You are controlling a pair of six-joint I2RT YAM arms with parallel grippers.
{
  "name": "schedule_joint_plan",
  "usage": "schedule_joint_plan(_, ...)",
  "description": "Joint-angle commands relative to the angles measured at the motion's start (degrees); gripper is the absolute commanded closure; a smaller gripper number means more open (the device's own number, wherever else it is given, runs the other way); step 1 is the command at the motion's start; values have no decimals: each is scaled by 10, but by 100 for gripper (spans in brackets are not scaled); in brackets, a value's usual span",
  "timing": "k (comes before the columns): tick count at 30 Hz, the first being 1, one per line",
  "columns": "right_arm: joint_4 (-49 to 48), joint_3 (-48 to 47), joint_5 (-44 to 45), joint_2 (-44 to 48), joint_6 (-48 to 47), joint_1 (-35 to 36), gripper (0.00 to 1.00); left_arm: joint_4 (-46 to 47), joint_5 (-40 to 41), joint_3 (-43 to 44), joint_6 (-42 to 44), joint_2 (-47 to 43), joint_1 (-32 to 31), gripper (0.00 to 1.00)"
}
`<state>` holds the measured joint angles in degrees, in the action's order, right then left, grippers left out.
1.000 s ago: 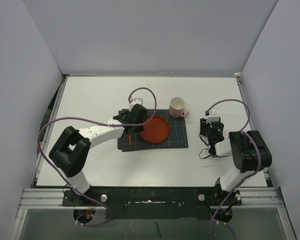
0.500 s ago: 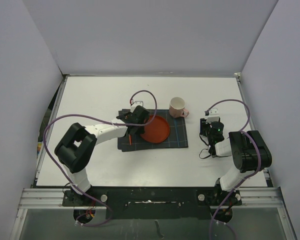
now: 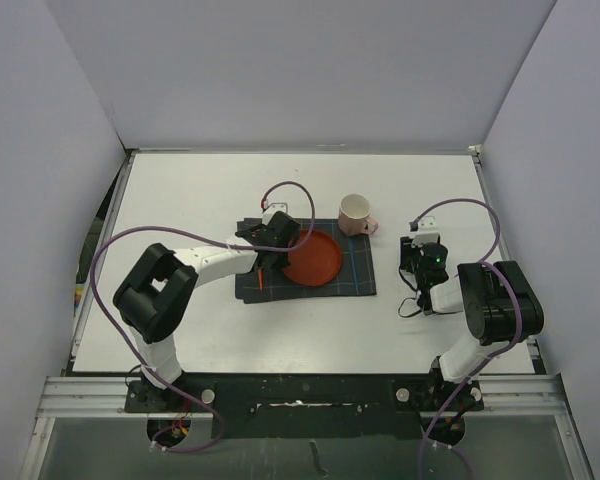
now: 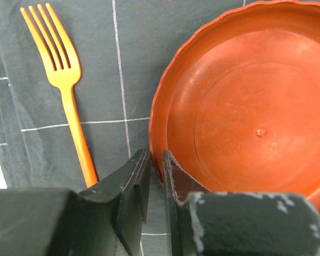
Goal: Set the dinner table for one person
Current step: Adjust the plate on the napkin.
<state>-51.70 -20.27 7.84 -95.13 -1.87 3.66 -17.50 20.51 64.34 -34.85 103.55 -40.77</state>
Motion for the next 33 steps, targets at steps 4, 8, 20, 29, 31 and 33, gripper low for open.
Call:
schedule_joint_plan(4, -24, -13, -6, 21, 2, -5, 55, 2, 7, 34, 6, 16, 2, 87)
schedule_joint_plan(8, -23, -13, -6, 20, 2, -5, 55, -1, 13, 36, 8, 14, 3, 88)
schedule_joint_plan(20, -24, -13, -9, 20, 2, -7, 55, -3, 30, 35, 15, 0, 8, 88)
schedule_joint_plan(29, -26, -13, -12, 20, 2, -7, 56, 0, 35, 37, 25, -4, 23, 88)
schedule_joint_plan(31, -26, -13, -12, 20, 2, -7, 56, -2, 36, 38, 26, -2, 24, 88)
schedule_joint_plan(33, -27, -13, -12, 20, 2, -8, 56, -2, 36, 37, 25, -1, 26, 88)
